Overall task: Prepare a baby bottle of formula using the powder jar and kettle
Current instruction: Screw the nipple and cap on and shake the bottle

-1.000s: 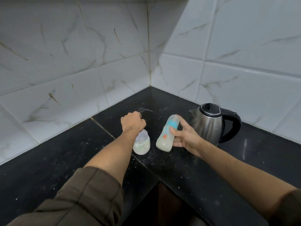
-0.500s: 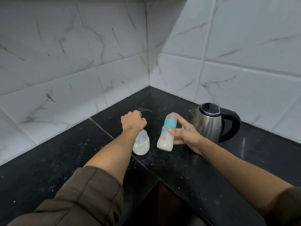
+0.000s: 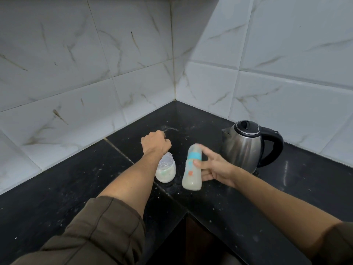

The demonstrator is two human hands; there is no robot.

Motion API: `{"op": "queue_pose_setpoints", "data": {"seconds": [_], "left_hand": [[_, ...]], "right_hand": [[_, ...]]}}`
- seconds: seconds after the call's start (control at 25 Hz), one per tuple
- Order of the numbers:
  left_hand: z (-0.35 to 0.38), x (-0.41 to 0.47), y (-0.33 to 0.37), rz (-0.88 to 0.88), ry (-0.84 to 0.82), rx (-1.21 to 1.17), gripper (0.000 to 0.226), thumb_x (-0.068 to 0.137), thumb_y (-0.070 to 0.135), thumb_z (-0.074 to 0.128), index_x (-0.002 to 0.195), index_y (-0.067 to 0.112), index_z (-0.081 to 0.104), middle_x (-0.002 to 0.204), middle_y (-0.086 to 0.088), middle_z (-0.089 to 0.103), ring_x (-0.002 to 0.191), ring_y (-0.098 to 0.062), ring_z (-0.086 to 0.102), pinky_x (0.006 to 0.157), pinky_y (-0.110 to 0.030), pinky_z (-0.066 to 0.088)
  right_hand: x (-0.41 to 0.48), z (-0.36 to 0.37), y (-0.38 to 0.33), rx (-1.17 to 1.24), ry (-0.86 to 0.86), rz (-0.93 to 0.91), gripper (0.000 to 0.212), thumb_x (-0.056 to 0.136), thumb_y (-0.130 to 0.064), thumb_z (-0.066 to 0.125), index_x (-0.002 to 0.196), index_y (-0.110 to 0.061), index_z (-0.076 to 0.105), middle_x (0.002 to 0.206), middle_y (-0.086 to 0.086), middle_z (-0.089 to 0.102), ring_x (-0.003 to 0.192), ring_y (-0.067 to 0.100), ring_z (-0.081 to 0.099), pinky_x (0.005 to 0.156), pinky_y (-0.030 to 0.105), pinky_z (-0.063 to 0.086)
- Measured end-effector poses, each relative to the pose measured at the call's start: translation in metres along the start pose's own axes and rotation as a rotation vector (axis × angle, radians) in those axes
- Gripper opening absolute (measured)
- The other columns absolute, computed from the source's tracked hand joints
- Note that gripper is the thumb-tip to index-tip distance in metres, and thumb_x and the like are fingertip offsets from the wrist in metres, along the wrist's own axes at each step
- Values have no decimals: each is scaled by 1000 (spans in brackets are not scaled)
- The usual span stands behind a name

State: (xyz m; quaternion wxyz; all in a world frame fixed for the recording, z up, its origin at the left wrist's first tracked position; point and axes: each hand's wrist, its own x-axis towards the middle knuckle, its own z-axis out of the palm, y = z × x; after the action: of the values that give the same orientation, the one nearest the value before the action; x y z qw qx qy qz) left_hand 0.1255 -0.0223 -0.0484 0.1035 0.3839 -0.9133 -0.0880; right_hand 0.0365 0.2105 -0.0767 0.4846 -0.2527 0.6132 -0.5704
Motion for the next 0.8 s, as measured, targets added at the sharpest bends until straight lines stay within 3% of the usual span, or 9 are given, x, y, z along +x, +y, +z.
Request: {"op": "queue_pose_setpoints", "data": {"seconds": [0.08,0.24,0.4,0.44,0.6,0.72,0.8], "left_hand": [[-1,1,1,3,2,-5,25,97,30,57,112,19,74,91,-3,73,87,-25,69,91,-46,56],[-5,3,0,0,1,1,25,97,29,56,112,20,74,89,-2,73,85,-24,68,91,-46,56],[-3,1,4,0,5,1,24,98,31,57,112,20,74,88,-2,72,84,-23,67,92,-46,55],[-4,0,5,2,6,2,25,97,30,57,112,20,74,89,-2,73,85,-23,67,92,-46,55],[-5,-1,3,-1,8,1,26,96,29,56,112,20,74,90,-2,74,86,-25,68,92,-46,55],[-5,0,3,-6,-3,-7,26,98,31,58,115,20,73,92,-2,73,85,-22,67,93,-46,56],[-5,0,3,-2,-3,-4,26,98,32,58,115,20,73,92,-2,73,84,-21,65,94,-46,56]], "right_hand": [[-1,-2,3,-40,-62,21,80,83,-35,90,148,-50,45,127,13,77,112,37,76,81,41,65],[2,1,1,206,250,49,49,98,-33,73,144,-29,55,120,16,79,101,32,80,70,36,66],[-2,7,6,103,33,130,50,97,-34,75,142,-31,55,121,18,78,105,33,79,72,37,66],[-1,7,5,89,18,114,50,97,-33,76,142,-32,55,121,18,78,105,33,79,72,37,66],[3,7,-2,234,252,110,45,99,-33,73,140,-26,56,116,18,79,97,31,81,67,36,66],[-1,9,5,100,37,132,54,95,-34,78,143,-31,54,120,17,78,106,34,79,73,38,67],[-2,9,4,89,31,100,55,94,-33,79,143,-31,54,121,17,78,107,35,78,73,38,67]]}}
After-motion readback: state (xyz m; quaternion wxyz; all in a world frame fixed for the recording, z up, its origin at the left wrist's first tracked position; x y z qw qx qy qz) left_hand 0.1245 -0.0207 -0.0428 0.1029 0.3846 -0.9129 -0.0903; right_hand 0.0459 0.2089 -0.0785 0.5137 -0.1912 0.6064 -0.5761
